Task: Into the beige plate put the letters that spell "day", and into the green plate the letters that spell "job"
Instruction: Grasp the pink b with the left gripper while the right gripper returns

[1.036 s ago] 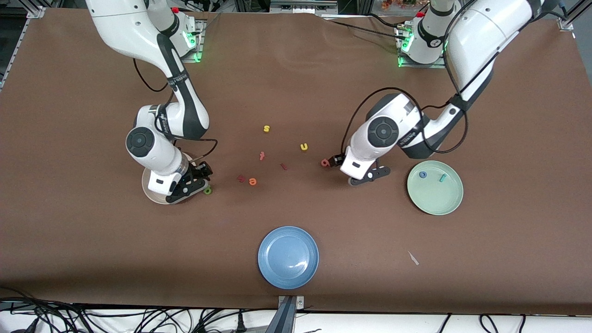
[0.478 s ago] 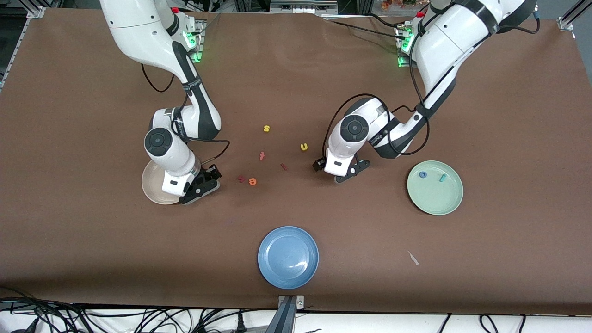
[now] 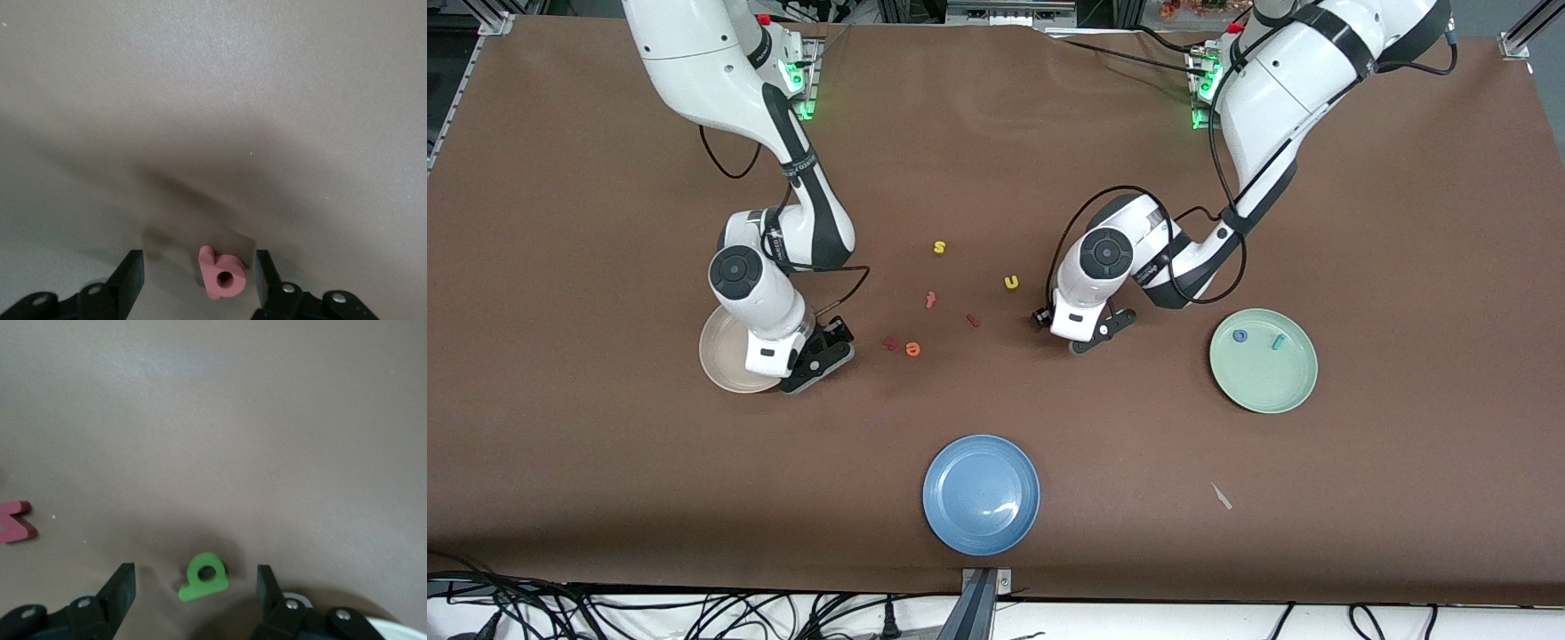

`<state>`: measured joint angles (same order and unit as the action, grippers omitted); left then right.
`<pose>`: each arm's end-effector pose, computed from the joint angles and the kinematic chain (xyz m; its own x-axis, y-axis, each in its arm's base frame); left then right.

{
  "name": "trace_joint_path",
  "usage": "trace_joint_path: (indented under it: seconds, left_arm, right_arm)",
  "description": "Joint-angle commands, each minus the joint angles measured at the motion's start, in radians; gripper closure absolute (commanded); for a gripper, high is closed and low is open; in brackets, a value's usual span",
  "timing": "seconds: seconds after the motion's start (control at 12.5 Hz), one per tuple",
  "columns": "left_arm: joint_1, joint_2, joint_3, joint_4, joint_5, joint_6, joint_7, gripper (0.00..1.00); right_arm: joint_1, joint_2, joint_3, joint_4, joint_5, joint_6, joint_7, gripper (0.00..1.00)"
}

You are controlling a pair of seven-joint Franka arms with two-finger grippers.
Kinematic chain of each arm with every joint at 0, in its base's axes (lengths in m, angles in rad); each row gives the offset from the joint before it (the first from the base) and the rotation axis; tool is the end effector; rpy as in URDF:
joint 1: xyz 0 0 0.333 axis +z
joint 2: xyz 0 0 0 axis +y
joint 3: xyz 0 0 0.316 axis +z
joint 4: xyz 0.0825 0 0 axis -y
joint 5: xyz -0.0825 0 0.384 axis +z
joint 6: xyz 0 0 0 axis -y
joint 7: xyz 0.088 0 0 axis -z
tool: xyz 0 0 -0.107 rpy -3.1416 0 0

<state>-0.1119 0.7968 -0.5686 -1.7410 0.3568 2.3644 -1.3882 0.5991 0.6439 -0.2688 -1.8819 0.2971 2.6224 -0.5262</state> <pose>0.5333 -0.3862 0.1724 0.8276 0.5393 -0.1554 0.5481 -0.8362 0.0169 0.6095 0.2120 0.1860 0.7767 0.6179 0.1223 0.6170 -0.7854 0.0496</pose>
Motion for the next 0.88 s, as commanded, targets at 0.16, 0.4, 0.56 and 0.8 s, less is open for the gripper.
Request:
trace_joint_path:
  seconds: [0.16, 0.4, 0.56, 0.8]
  left_arm:
    - [-0.025, 0.018, 0.003, 0.024, 0.030, 0.016, -0.026, 0.36]
    - [-0.026, 0.024, 0.003, 0.024, 0.031, 0.016, -0.026, 0.47]
    - [-0.026, 0.024, 0.003, 0.032, 0.033, 0.016, -0.025, 0.60]
    - [-0.031, 0.022, 0.010, 0.037, 0.034, 0.013, -0.015, 0.96]
  right_arm:
    - [-0.012, 0.031, 0.020, 0.015, 0.020, 0.041, -0.067, 0.18]
    - [-0.041, 0.039, 0.026, 0.013, 0.020, 0.042, -0.118, 0.18]
    - [-0.070, 0.040, 0.057, 0.010, 0.020, 0.056, -0.120, 0.18]
    - [-0.087, 0.042, 0.071, 0.010, 0.020, 0.056, -0.132, 0.18]
